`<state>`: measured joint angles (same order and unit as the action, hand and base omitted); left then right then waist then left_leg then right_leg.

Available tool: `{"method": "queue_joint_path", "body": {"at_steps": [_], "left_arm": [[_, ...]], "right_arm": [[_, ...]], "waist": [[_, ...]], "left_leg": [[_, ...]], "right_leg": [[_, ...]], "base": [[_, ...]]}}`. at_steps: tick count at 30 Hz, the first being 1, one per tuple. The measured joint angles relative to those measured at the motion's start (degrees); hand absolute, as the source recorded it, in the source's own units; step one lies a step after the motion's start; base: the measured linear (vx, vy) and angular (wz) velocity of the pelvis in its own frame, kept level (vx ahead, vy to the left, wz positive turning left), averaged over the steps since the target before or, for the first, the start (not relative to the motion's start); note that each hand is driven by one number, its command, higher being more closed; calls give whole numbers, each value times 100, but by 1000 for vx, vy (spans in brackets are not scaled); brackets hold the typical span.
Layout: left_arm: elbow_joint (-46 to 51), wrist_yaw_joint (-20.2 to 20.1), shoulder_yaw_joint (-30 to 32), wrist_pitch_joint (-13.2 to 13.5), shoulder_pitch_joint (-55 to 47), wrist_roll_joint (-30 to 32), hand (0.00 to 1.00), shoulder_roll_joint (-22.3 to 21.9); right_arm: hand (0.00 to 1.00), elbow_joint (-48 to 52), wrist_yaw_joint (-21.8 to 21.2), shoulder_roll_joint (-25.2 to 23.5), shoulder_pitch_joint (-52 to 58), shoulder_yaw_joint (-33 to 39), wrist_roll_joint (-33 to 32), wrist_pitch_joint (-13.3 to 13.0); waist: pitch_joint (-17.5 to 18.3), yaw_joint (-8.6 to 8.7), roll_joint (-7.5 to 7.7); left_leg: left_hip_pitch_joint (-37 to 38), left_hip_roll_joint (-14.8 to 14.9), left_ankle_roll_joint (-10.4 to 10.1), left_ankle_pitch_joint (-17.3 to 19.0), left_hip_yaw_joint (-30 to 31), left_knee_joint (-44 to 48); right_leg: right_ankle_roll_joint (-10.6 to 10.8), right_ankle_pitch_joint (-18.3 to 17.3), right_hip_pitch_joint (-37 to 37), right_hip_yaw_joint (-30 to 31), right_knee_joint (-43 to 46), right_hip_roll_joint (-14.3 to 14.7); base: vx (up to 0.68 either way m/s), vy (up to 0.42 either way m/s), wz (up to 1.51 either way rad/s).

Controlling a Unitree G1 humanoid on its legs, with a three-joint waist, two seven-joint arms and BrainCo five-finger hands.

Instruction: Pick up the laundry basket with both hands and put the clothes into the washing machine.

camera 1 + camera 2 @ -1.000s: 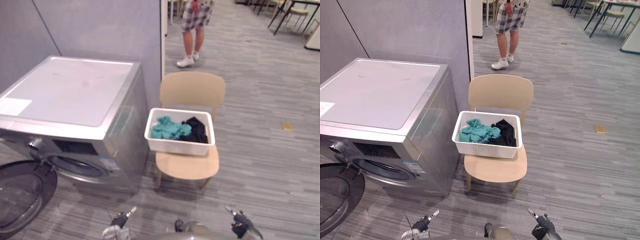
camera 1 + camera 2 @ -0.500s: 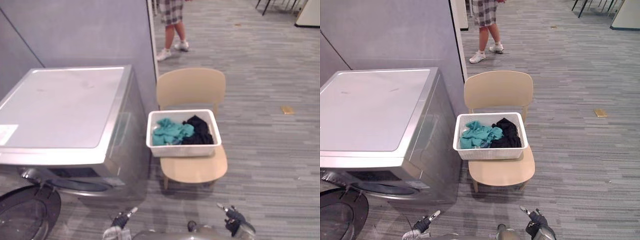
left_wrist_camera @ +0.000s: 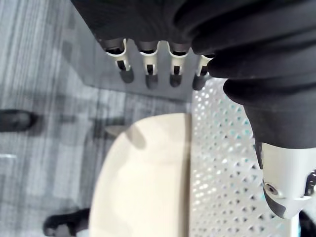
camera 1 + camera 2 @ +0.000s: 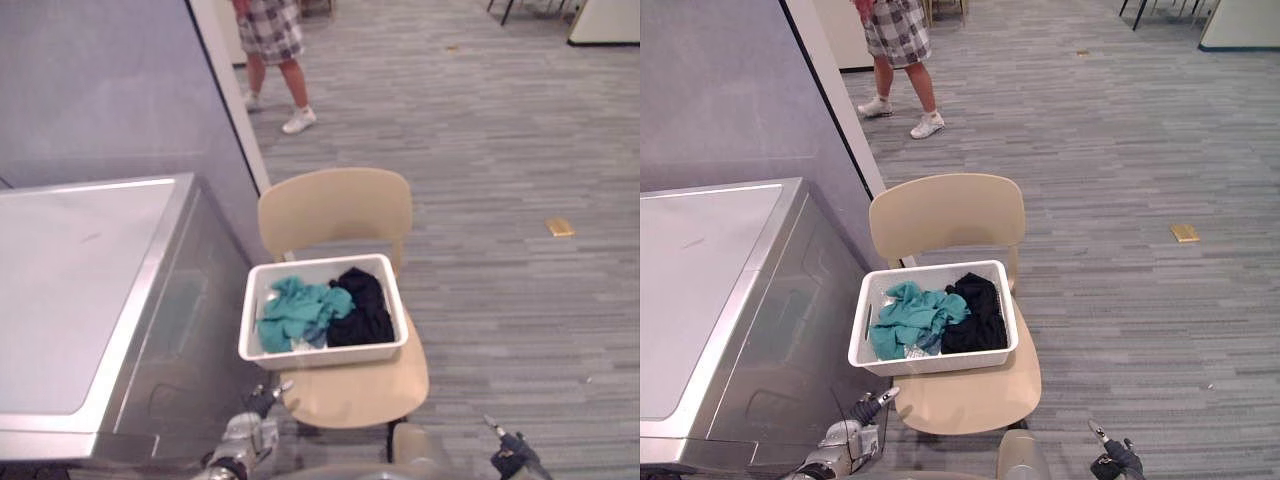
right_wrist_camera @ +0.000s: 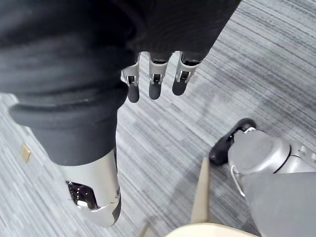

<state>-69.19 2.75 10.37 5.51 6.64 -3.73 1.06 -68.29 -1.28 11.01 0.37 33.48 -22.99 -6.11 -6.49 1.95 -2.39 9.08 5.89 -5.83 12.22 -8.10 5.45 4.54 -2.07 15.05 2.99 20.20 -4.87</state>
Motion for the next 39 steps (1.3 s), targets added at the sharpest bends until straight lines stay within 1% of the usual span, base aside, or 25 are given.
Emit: {"method": "queue_joint_path", "body": {"at_steps": [1,2,3,5,7,9,10,11,13,14,15,16,18,21,22,24,26,27,29,30,32,34,35,37,39], "left_arm": [[3,4,149,1,-50,-25,0,27],[-9,23,336,-14,-154,-62,0,47],[-11,33,379,-22,-229,-99,0,56],[-13,34,397,-37,-328,-121,0,65],[-16,41,555,-87,-429,-119,0,45],[-10,90,586,-100,-434,-119,0,44],[3,111,591,-99,-420,-119,0,42],[20,113,587,-97,-407,-117,0,36],[76,118,521,-94,-405,-75,0,18],[132,124,437,-69,-406,-21,0,3],[150,126,261,-57,-408,19,0,3],[160,123,197,-53,-412,79,0,-4],[159,125,-142,-6,-418,277,0,-32],[153,121,-515,16,-448,590,0,-39],[153,121,-598,21,-435,650,0,-34],[164,119,-804,68,-432,766,0,-34],[174,118,-889,104,-432,869,0,-20],[178,119,-906,107,-431,884,0,-16],[180,119,-1111,109,-376,917,0,-7],[179,122,-1143,108,-347,917,0,-5],[175,125,-1307,105,-311,916,0,13],[178,128,-1340,105,-214,916,0,11],[166,143,-1432,100,-111,916,0,16],[173,164,-1485,100,27,916,0,20],[174,241,-1491,95,166,914,0,23]], "right_arm": [[0,-7,-3,-33,-16,-1,0,3],[0,-10,-15,-107,17,4,-1,9],[0,-19,-9,-149,65,64,-8,18],[0,-68,-4,-176,95,235,-20,32],[0,-41,8,-164,126,223,-86,29],[0,345,42,-185,173,-130,-146,36],[0,962,82,-214,265,-497,-175,37],[0,1813,125,-265,372,-776,-173,26],[0,2918,153,-286,500,-1063,-160,-30],[0,3748,174,-300,562,-1200,-112,-60],[0,4458,207,-349,583,-1248,-51,-177],[0,4754,225,-372,570,-1271,-2,-257],[0,5658,238,-411,521,-1320,148,-459],[0,6420,264,-452,443,-1390,425,-529],[0,6525,265,-453,428,-1418,511,-546],[0,6599,262,-412,209,-1581,765,-628],[0,6559,251,-295,-17,-1928,930,-631],[0,6531,242,-276,-66,-1986,969,-631],[0,6258,218,-10,-380,-2506,1078,-624],[0,6133,201,62,-477,-2642,1111,-614],[0,5557,75,289,-938,-3151,1228,-564],[0,5270,-19,378,-1215,-3431,1254,-479],[0,4998,-48,486,-1483,-3692,1296,-457],[0,4602,-139,646,-1859,-3940,1380,-444],[0,4139,-138,759,-2334,-4244,1427,-375]], "waist": [[42,-68,49],[162,-65,100],[196,14,152],[188,11,209],[196,13,206],[196,27,176],[206,38,162],[214,42,154],[219,49,141],[219,47,141],[232,41,134],[237,33,139],[244,16,144],[243,-16,171],[246,-33,178],[257,-130,223],[274,-165,250],[274,-169,254],[270,-284,248],[266,-297,248],[205,-320,224],[82,-347,194],[-68,-425,153],[-317,-444,116],[-533,-465,83]], "left_leg": [[13,21,-15,2,-50,100],[-53,47,-48,-24,-36,140],[-100,67,-49,-20,10,73],[-147,90,-51,-20,7,32],[-148,99,-57,-16,6,19],[-178,94,-58,-16,-10,12],[-224,73,-61,-15,-44,31],[-260,45,-66,-12,-77,53],[-275,23,-68,-11,-74,64],[-275,14,-70,-11,-50,73],[-274,13,-74,-13,7,85],[-276,6,-75,-14,28,93],[-339,-21,-87,-26,184,158],[-353,-67,-95,-36,433,252],[-358,-84,-95,-36,491,276],[-370,-113,-93,-34,617,324],[-456,-160,-92,-34,719,382],[-471,-171,-92,-34,730,392],[-581,-207,-92,-34,826,505],[-603,-214,-92,-34,854,532],[-752,-234,-94,-33,971,683],[-788,-234,-96,-32,989,744],[-888,-230,-98,-31,1003,824],[-1054,-215,-110,-23,1048,952],[-1318,-180,-138,-8,1043,1100]], "right_leg": [[5,-13,14,47,-5,24],[6,-14,18,53,-78,41],[5,-14,15,3,-131,55],[-1,-8,33,-37,-161,61],[-2,-12,35,-49,-138,64],[-12,-24,98,-45,-85,62],[-17,-59,204,-22,12,57],[-12,-108,314,26,127,49],[-27,-173,393,33,265,-5],[-21,-240,430,28,352,-30],[-24,-292,428,7,417,-53],[-25,-307,428,-18,445,-70],[-24,-325,392,-162,476,-161],[-13,-331,195,-394,446,-305],[-1,-339,152,-445,444,-341],[21,-339,32,-529,382,-451],[44,-324,-10,-651,341,-542],[51,-319,-10,-660,339,-546],[70,-294,-15,-756,342,-631],[72,-292,-21,-771,346,-634],[68,-285,-23,-845,375,-675],[58,-277,-23,-889,403,-695],[43,-267,30,-911,427,-699],[44,-256,93,-951,470,-712],[26,-245,295,-985,556,-720]], "base": [[30,-102,-25],[17,-66,-1],[11,-45,24],[-18,-14,19],[-15,-11,2],[-11,-15,-4],[-28,-45,-14],[-25,-48,-14],[-9,-22,0],[-7,-25,17],[-4,-27,19],[-2,-18,28],[5,2,32],[0,21,42],[-29,30,43],[-57,16,34],[-82,11,31],[-71,1,28],[-61,-7,21],[-68,-23,27],[-52,-32,30],[-60,-26,15],[-87,-39,11],[-111,-45,19],[-112,-56,14]]}}
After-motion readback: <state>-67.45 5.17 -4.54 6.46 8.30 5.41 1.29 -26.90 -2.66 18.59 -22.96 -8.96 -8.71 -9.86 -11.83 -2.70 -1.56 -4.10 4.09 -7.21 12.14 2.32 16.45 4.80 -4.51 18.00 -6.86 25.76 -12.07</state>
